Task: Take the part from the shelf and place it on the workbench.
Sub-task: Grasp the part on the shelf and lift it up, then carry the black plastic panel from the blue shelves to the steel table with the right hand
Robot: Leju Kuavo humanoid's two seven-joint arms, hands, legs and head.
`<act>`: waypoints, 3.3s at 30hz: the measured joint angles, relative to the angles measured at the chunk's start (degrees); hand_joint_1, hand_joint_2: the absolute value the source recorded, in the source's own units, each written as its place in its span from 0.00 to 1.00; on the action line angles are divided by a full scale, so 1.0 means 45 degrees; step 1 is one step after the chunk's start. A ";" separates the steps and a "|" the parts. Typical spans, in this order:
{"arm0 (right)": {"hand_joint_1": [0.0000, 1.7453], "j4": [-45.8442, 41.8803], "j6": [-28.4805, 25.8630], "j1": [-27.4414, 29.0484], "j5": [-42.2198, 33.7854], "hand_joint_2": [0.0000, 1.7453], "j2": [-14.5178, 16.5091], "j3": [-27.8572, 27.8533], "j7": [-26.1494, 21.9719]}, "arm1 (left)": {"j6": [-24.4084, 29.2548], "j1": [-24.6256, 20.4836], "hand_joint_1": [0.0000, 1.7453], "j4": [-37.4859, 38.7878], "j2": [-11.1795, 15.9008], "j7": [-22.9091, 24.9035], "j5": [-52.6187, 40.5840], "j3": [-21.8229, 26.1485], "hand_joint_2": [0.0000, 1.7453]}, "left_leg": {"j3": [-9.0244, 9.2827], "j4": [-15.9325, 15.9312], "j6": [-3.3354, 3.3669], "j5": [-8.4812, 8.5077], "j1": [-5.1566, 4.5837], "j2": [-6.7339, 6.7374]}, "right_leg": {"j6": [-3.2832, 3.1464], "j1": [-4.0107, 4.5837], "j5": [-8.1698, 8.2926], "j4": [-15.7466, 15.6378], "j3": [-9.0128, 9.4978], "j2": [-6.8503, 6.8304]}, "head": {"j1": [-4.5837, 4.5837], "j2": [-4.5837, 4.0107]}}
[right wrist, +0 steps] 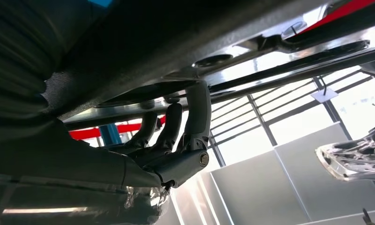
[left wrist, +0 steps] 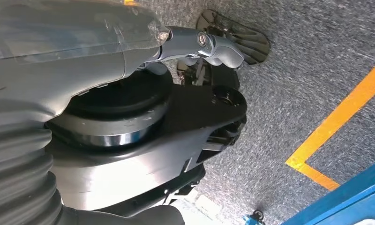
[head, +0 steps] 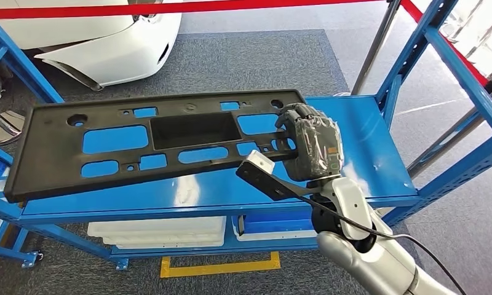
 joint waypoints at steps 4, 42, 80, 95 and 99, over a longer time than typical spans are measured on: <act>1.00 -0.0236 -0.0074 0.0084 0.0028 1.00 -0.0215 0.0046 0.0077 | -0.0166 -0.0027 0.00 0.0000 -0.0004 0.0098 -0.0081 0.0111 1.00 | 0.0080 -0.0307 0.0146 0.0256 0.0165 -0.0051 | 0.0171 -0.0049 -0.1245 0.1961 -0.0892 0.0544 | 0.0195 0.0000; 1.00 -0.1099 -0.0224 0.0542 -0.0225 1.00 -0.0924 0.0082 0.0459 | -0.0642 -0.0092 0.00 0.0005 0.0036 0.0261 -0.0225 0.0219 1.00 | -0.0833 0.0116 0.0041 0.0669 0.0072 0.0410 | 0.0449 -0.0171 0.0153 0.0902 -0.0274 0.0365 | 0.0359 0.0000; 1.00 -0.1208 0.0323 0.0607 0.0005 1.00 -0.0971 0.0085 0.0641 | -0.0976 -0.0194 0.00 0.0029 0.0089 0.0334 -0.0244 0.0161 1.00 | -0.1696 0.1761 -0.0370 -0.0407 0.0005 0.0221 | -0.0382 -0.0020 0.0359 0.0321 -0.0402 0.0451 | 0.0234 0.0000; 1.00 -0.1205 0.0470 0.0650 -0.0014 1.00 -0.0903 0.0081 0.0626 | -0.1252 -0.0225 0.00 0.0029 0.0079 0.0315 -0.0245 0.0130 1.00 | 0.0556 -0.0246 0.0263 -0.0109 0.0035 -0.0163 | 0.0206 -0.0025 0.0802 0.1185 -0.2450 0.0971 | 0.0082 0.0000; 1.00 -0.1201 0.0472 0.0657 -0.0016 1.00 -0.0901 0.0079 0.0629 | -0.1260 -0.0222 0.00 0.0032 0.0079 0.0315 -0.0255 0.0126 1.00 | -0.0283 -0.0128 0.0318 0.0484 0.0005 0.0156 | 0.0291 -0.0033 -0.0404 0.3790 -0.2619 0.0776 | 0.0317 0.0000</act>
